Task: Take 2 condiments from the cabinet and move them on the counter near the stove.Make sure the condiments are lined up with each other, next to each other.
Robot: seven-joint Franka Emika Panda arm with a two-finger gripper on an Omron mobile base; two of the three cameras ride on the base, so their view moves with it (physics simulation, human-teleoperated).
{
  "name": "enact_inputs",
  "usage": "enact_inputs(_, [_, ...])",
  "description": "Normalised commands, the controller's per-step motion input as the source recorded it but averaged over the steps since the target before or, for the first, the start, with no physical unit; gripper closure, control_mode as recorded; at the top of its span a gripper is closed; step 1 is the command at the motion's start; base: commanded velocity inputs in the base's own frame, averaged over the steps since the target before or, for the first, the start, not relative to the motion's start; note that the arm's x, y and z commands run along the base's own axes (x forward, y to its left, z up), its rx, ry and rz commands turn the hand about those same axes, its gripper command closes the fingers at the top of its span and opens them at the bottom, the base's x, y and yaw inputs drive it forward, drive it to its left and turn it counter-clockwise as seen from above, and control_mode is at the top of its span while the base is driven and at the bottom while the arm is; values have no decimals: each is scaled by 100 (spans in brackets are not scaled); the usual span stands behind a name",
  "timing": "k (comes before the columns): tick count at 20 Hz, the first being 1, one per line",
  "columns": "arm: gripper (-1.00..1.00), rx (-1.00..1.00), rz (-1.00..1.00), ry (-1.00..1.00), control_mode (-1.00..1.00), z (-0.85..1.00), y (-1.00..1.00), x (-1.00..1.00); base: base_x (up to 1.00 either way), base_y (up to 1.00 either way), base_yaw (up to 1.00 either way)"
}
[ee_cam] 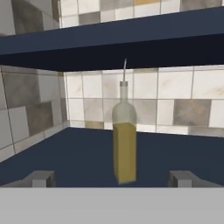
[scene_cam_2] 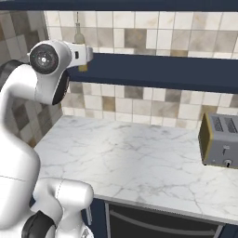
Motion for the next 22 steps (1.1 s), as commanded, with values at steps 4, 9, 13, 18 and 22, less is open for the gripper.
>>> enact_inputs(4, [-100, 0, 0, 2, -100, 0, 0, 21, 0, 0, 0])
enact_inputs(9, [-100, 0, 0, 3, -100, 0, 0, 22, 0, 0, 0])
enact_inputs(13, [-100, 0, 0, 5, -100, 0, 0, 27, 0, 0, 0])
enact_inputs(18, [-100, 0, 0, 4, -100, 0, 0, 27, 0, 0, 0])
enact_inputs(22, [-100, 0, 0, 2, -100, 0, 0, 19, 0, 0, 0])
